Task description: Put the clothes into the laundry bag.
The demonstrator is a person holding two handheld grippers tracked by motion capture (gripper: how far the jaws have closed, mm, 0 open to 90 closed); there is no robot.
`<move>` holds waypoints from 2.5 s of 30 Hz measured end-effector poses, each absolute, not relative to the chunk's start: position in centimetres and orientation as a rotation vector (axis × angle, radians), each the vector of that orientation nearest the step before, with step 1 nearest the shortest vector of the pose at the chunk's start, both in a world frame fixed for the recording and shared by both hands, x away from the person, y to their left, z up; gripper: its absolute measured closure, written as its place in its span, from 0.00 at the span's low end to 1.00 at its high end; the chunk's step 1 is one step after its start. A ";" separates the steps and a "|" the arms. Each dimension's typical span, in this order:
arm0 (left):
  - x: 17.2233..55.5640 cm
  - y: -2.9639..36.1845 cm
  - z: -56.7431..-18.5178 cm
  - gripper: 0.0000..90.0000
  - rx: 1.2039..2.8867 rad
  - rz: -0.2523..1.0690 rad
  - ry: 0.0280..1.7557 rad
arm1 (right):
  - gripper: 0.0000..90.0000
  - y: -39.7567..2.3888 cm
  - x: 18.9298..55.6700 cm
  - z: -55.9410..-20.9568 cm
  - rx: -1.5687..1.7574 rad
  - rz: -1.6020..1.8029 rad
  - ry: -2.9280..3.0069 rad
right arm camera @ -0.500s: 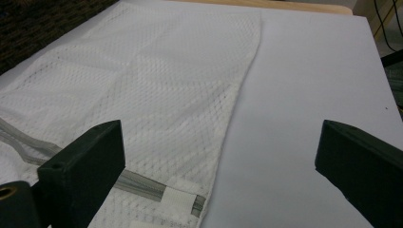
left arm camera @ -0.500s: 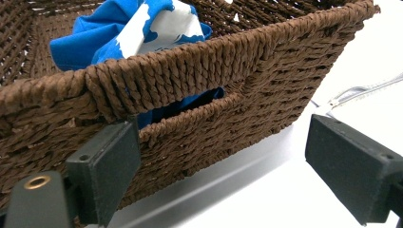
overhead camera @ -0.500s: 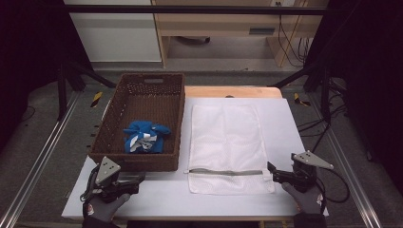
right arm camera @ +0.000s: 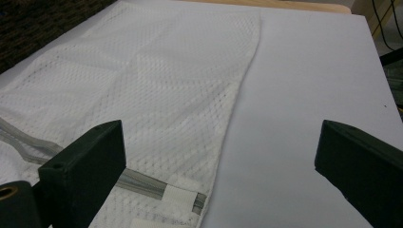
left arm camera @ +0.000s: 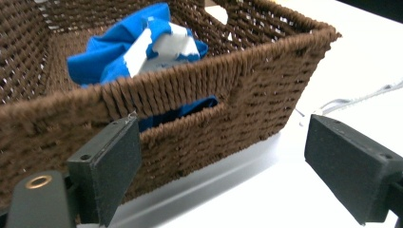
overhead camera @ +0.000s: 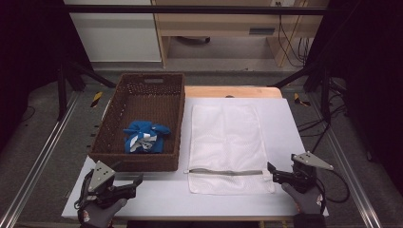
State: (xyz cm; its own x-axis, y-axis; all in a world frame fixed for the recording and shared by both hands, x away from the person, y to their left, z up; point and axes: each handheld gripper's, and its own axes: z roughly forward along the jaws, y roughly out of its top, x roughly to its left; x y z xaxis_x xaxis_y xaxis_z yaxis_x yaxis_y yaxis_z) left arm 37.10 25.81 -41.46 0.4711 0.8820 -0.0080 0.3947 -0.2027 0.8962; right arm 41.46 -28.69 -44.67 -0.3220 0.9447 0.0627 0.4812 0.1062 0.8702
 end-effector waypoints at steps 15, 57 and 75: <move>39.2 25.6 -38.1 0.13 1.770 0.715 1.080 | 0.05 -28.4 41.5 -44.5 1.400 1.139 1.878; 51.8 24.4 -34.0 0.17 1.920 0.833 1.133 | 0.05 -28.2 41.8 -44.9 1.394 1.125 1.885; 54.4 23.6 -36.6 0.07 2.144 0.729 1.118 | 0.05 -28.0 41.9 -45.1 1.397 1.113 1.906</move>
